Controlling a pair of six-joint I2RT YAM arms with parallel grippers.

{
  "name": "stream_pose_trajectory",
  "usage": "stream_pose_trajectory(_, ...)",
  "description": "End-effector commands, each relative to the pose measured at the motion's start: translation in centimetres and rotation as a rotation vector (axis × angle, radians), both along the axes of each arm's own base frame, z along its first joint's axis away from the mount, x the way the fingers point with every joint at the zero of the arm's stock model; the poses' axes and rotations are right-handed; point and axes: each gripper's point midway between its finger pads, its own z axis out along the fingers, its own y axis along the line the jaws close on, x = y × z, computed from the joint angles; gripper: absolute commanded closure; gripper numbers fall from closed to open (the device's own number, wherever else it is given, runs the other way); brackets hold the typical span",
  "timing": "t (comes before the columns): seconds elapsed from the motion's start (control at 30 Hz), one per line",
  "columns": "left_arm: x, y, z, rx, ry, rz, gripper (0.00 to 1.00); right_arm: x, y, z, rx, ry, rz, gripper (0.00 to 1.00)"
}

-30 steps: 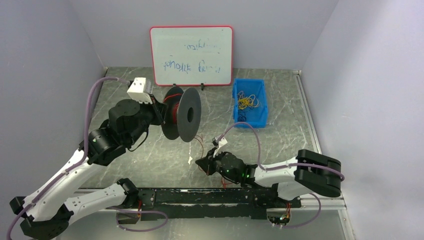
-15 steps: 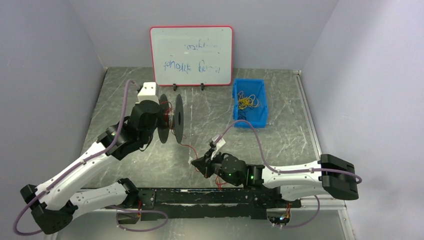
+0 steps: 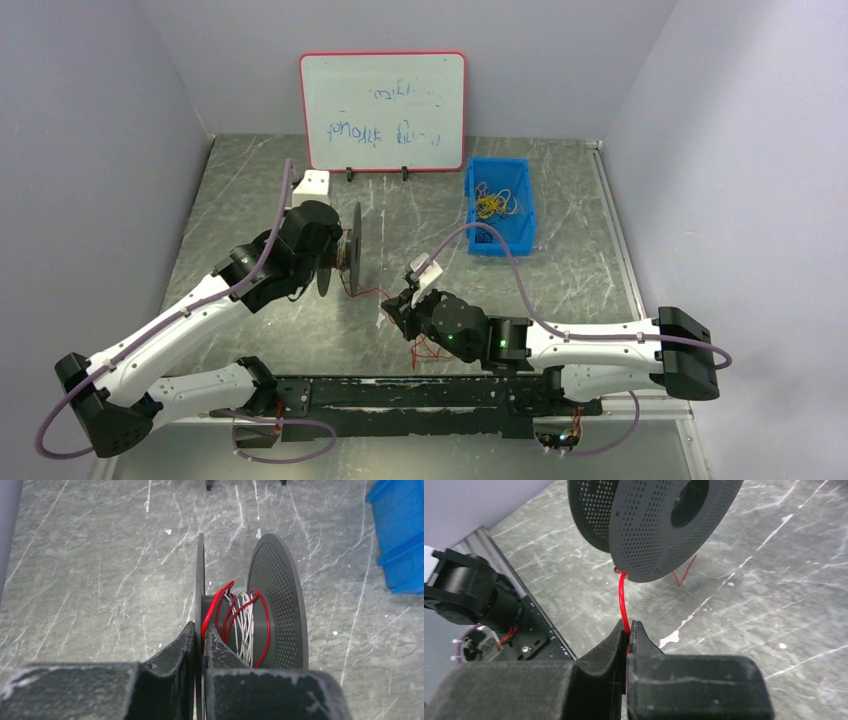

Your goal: Wrap the cables

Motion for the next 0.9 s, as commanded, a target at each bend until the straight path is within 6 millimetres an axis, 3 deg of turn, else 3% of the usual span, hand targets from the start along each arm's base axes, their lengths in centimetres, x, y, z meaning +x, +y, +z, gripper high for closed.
stream_pose_trajectory(0.0, -0.2, -0.3, 0.1, 0.032, -0.014, -0.020, 0.93, 1.2, -0.9, 1.2, -0.084, -0.088, -0.049, 1.00)
stream_pose_trajectory(0.17, -1.1, -1.4, -0.4, 0.097, -0.008, -0.058, 0.93, 2.5, -1.6, 2.8, -0.120, -0.160, -0.086, 1.00)
stream_pose_trajectory(0.53, -3.7, -4.4, -0.9, 0.171, -0.021, -0.181, 0.93, 7.4, -3.4, 5.4, -0.144, -0.181, -0.116, 1.00)
stream_pose_trajectory(0.87, -5.4, -5.7, -0.4, 0.211, -0.051, -0.307, 0.93, 10.5, -4.7, 5.1, -0.186, -0.177, -0.164, 1.00)
